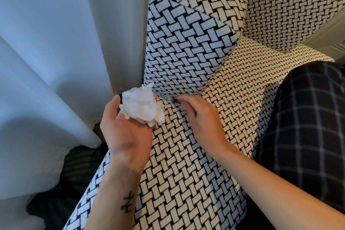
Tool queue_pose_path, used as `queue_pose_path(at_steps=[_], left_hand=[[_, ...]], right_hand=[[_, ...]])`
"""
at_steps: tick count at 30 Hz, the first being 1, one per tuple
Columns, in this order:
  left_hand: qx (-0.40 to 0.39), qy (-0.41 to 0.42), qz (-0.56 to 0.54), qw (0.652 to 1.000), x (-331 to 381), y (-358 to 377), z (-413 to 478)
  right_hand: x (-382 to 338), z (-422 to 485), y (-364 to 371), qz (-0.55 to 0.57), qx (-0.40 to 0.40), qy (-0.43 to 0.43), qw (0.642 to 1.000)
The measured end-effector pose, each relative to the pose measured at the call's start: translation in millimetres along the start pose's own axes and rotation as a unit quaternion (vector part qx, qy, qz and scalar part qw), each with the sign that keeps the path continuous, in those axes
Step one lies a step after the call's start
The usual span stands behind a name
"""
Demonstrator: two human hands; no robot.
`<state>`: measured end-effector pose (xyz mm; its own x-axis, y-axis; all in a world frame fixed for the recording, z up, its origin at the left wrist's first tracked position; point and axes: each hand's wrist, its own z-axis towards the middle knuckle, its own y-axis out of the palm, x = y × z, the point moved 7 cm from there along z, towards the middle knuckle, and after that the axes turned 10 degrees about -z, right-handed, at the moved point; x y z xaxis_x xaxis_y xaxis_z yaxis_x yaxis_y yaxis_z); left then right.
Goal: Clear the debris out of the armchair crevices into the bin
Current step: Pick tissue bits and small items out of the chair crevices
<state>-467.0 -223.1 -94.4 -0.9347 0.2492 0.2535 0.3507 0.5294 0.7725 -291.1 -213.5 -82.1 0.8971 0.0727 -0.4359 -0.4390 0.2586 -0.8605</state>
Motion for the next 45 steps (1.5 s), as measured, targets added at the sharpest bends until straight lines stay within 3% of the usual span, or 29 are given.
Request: queue_pose_path(at_steps=[3,7,12,17,22,31,37,45], left_hand=[[-0.002,-0.003,0.005,1.0,-0.7,0.8,-0.8],[0.002,0.001,-0.004,1.0,0.4,-0.7,0.1],[-0.002,0.006,-0.019,1.0,0.5,-4.0,3.1],[0.004,0.007,-0.024,1.0,1.5,-3.0,3.1],[0.009,-0.002,-0.032,0.999,0.8,-3.8,3.1],[-0.006,-0.008,-0.062,0.998,-0.3,-2.8,3.1],[-0.005,-0.018,-0.074,0.997,-1.8,-4.2,4.6],[-0.015,-0.025,-0.093,0.995,-4.0,-4.1,7.4]], right_hand=[[-1.7,1.3,-5.0,0.074,-0.024,0.034,0.996],[-14.7,-6.2,4.0,0.125,-0.134,0.043,0.982],[-10.0,-8.4,4.7,0.121,-0.132,0.069,0.981],[-3.3,-4.0,-0.2,0.215,-0.135,0.14,0.957],[-4.7,2.4,-10.1,0.078,-0.13,0.112,0.982],[-25.7,18.5,20.1,-0.059,-0.228,0.067,0.97],[-20.3,30.5,18.6,-0.006,-0.282,0.148,0.948],[-13.9,6.2,33.2,0.076,-0.265,0.155,0.949]])
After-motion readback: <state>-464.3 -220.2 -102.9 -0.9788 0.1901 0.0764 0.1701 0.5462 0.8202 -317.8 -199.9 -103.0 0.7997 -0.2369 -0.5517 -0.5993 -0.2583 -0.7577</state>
